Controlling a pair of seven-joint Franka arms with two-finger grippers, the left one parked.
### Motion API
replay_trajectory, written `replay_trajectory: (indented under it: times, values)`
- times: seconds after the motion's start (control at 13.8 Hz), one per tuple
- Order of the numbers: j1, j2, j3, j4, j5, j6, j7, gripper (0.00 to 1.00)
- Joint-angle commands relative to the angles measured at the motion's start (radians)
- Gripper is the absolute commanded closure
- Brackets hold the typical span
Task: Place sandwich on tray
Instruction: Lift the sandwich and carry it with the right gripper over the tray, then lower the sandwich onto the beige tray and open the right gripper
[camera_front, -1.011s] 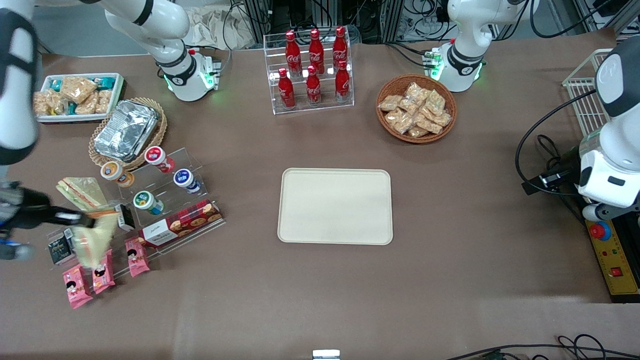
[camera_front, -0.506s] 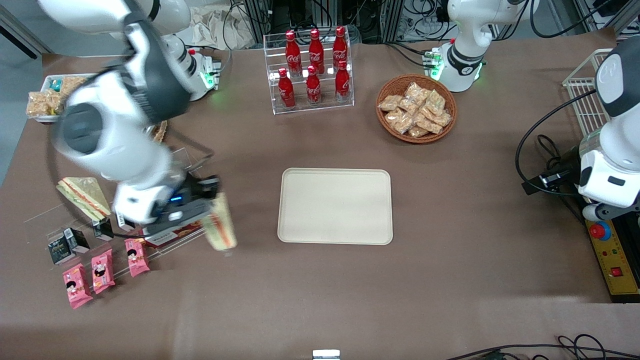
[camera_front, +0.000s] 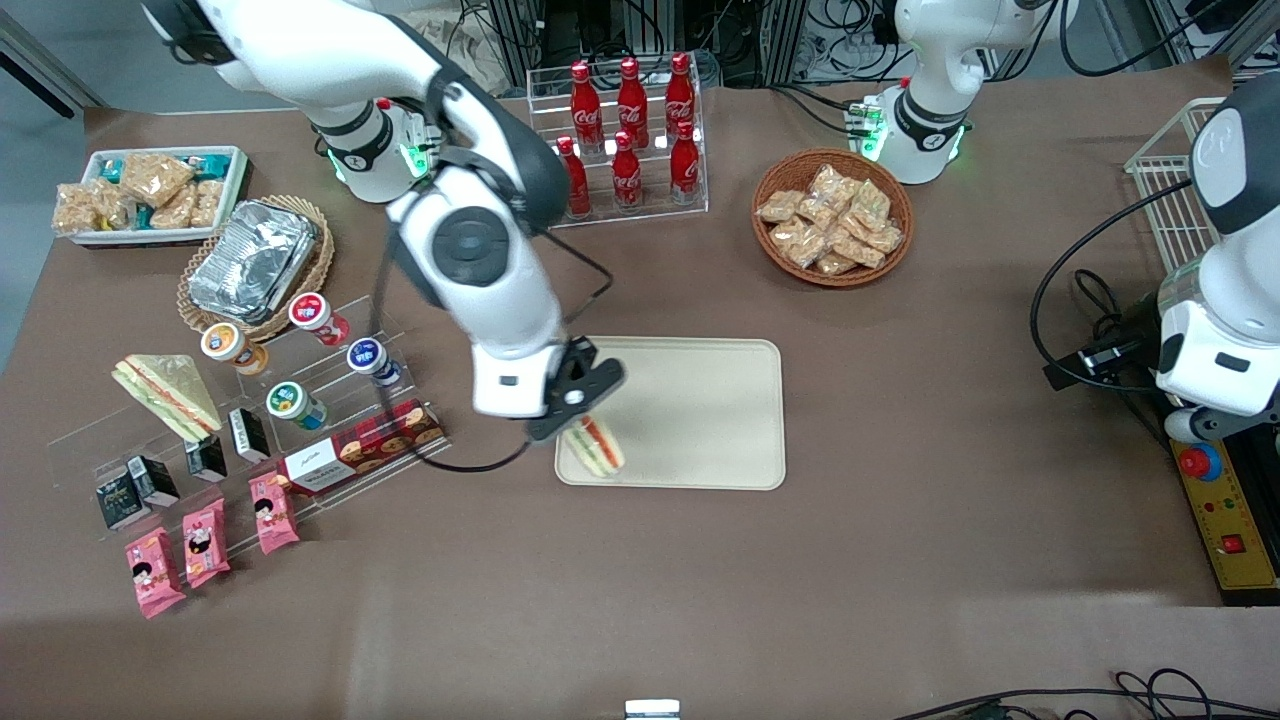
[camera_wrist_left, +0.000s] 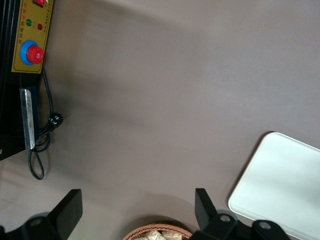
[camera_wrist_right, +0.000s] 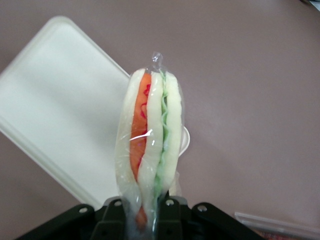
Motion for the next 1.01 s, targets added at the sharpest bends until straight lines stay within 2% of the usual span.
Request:
replay_trajectory:
  times: [0.0,0.43,0.72,0.94]
  values:
    - [0.057,0.071,-0.006,0.016,-0.100,0.049,-0.019,0.80]
    - [0.108,0.178,-0.008,0.012,-0.192,0.173,-0.032,0.79]
    - [0.124,0.229,-0.008,0.009,-0.314,0.243,-0.032,0.78]
    - [0.135,0.249,-0.008,-0.007,-0.331,0.277,-0.032,0.75]
